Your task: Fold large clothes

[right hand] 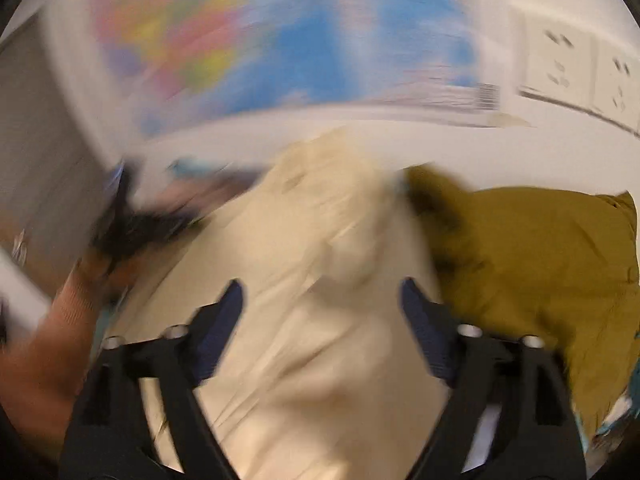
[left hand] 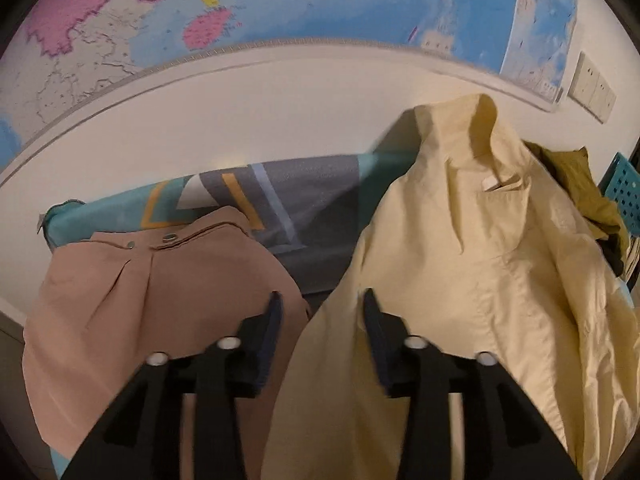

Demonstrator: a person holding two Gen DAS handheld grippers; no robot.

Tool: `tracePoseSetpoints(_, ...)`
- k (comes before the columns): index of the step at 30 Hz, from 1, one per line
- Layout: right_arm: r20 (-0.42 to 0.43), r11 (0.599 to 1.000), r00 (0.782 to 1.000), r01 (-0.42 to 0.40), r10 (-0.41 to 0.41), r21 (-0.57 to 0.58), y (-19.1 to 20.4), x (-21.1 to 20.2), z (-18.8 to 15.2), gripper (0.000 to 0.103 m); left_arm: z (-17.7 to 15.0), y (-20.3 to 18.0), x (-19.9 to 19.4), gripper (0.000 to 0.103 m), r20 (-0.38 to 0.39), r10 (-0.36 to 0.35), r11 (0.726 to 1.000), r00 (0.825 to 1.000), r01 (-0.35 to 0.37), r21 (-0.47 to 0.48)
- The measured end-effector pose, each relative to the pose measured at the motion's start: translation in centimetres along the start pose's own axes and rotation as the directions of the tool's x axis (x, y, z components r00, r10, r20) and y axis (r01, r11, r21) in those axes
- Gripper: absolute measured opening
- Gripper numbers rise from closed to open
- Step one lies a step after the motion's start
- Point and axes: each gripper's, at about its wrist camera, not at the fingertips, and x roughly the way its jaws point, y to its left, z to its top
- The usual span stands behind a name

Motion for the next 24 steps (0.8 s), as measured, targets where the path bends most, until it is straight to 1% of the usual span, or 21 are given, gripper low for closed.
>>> tracePoseSetpoints(2, -0.063, 0.996, 0.997, -0.037, 0.032, -0.085, 4.5, -0.6, -3.7, 0.086, -0.6, -0.7, -1.1, 0.048, 0.036, 0.03, 0.999, 0.999, -0.031, 0.025)
tracePoseSetpoints(3, -0.092, 0.993, 0.995, -0.04, 0.03, -0.107, 5.9, -0.5, -5.4, 0.087, -1.0, -1.1, -1.8, 0.051, 0.049, 0.044, 0.998, 0.998, -0.046, 0.039)
tracePoseSetpoints(4, -0.118, 0.991, 0.993, -0.03, 0.015, -0.127, 7.1, -0.3, -6.7, 0.087, -1.4, -1.6, -2.8, 0.057, 0.06, 0.056, 0.997, 0.997, -0.059, 0.049)
tracePoseSetpoints(5, -0.138, 0.99, 0.99, -0.01, -0.01, -0.141, 8.1, 0.2, -7.9, 0.088, -1.8, -2.0, -3.7, 0.058, 0.074, 0.059, 0.996, 0.996, -0.063, 0.056)
tracePoseSetpoints(6, -0.159, 0.987, 0.986, 0.031, -0.057, -0.159, 9.0, 0.7, -9.5, 0.089, -2.3, -2.2, -4.3, 0.059, 0.085, 0.057, 0.996, 0.995, -0.062, 0.064)
tracePoseSetpoints(7, -0.171, 0.985, 0.983, 0.04, -0.069, -0.165, 9.4, 1.1, -10.5, 0.092, -2.8, -2.3, -5.0, 0.063, 0.095, 0.054, 0.995, 0.994, -0.062, 0.075)
tracePoseSetpoints(8, -0.192, 0.984, 0.978, 0.044, -0.077, -0.174, 10.1, 2.3, -11.0, 0.093, -3.2, -2.4, -5.8, 0.067, 0.101, 0.053, 0.995, 0.993, -0.061, 0.08)
tracePoseSetpoints(10, -0.24, 0.962, 0.956, 0.11, -0.171, -0.248, 11.1, 4.9, -12.9, 0.094, -4.2, -2.6, -6.8, 0.068, 0.11, 0.051, 0.993, 0.993, -0.062, 0.098)
tracePoseSetpoints(11, -0.251, 0.957, 0.949, 0.123, -0.191, -0.264, 11.2, 5.8, -13.5, 0.094, -4.6, -2.6, -7.1, 0.069, 0.111, 0.056, 0.992, 0.992, -0.068, 0.106)
tracePoseSetpoints(12, -0.264, 0.953, 0.943, 0.129, -0.204, -0.276, 11.1, 6.9, -14.0, 0.09, -5.1, -2.6, -7.4, 0.071, 0.116, 0.073, 0.99, 0.991, -0.086, 0.114)
tracePoseSetpoints(13, -0.263, 0.954, 0.945, 0.118, -0.193, -0.276, 10.7, 7.4, -14.1, 0.073, -5.7, -2.5, -7.8, 0.072, 0.124, 0.088, 0.987, 0.988, -0.103, 0.121)
tracePoseSetpoints(14, -0.253, 0.948, 0.944, 0.135, -0.211, -0.287, 10.3, 7.6, -13.9, 0.059, -6.0, -2.4, -8.1, 0.072, 0.126, 0.09, 0.987, 0.988, -0.106, 0.125)
tracePoseSetpoints(15, -0.243, 0.952, 0.947, 0.14, -0.21, -0.273, 9.6, 7.1, -13.7, 0.028, -6.5, -2.2, -8.4, 0.072, 0.125, 0.092, 0.986, 0.988, -0.108, 0.127)
tracePoseSetpoints(16, -0.219, 0.967, 0.961, 0.117, -0.168, -0.228, 8.4, 5.7, -13.1, 0.004, -7.0, -1.8, -8.8, 0.072, 0.123, 0.093, 0.986, 0.988, -0.109, 0.125)
tracePoseSetpoints(17, -0.181, 0.975, 0.972, 0.111, -0.146, -0.192, 7.5, 4.3, -12.5, 0.004, -7.3, -1.5, -9.0, 0.072, 0.125, 0.092, 0.987, 0.988, -0.108, 0.122)
tracePoseSetpoints(18, -0.12, 0.985, 0.986, 0.098, -0.116, -0.145, 6.4, 1.9, -11.3, 0.004, -7.8, -1.1, -9.3, 0.072, 0.124, 0.092, 0.987, 0.988, -0.107, 0.121)
tracePoseSetpoints(19, -0.043, 0.989, 0.993, 0.105, -0.11, -0.105, 5.0, -1.2, -10.1, 0.004, -8.2, -0.6, -9.5, 0.072, 0.124, 0.099, 0.986, 0.987, -0.114, 0.12)
tracePoseSetpoints(20, 0.004, 0.989, 0.992, 0.126, -0.126, -0.082, 4.2, -2.9, -9.5, 0.004, -8.5, -0.2, -9.6, 0.072, 0.126, 0.106, 0.985, 0.986, -0.121, 0.119)
tracePoseSetpoints(22, 0.138, 0.984, 0.975, 0.175, -0.176, 0.018, 0.1, -9.0, -7.5, 0.004, -9.1, 0.6, -9.7, 0.072, 0.125, 0.11, 0.986, 0.986, -0.124, 0.109)
tracePoseSetpoints(23, 0.172, 0.981, 0.967, 0.181, -0.191, 0.07, -1.8, -10.6, -6.9, 0.004, -9.2, 0.9, -9.7, 0.072, 0.122, 0.11, 0.987, 0.986, -0.123, 0.101)
tracePoseSetpoints(24, 0.2, 0.976, 0.96, 0.169, -0.194, 0.136, -4.8, -12.9, -6.7, 0.004, -9.4, 1.3, -9.6, 0.072, 0.117, 0.103, 0.989, 0.988, -0.114, 0.094)
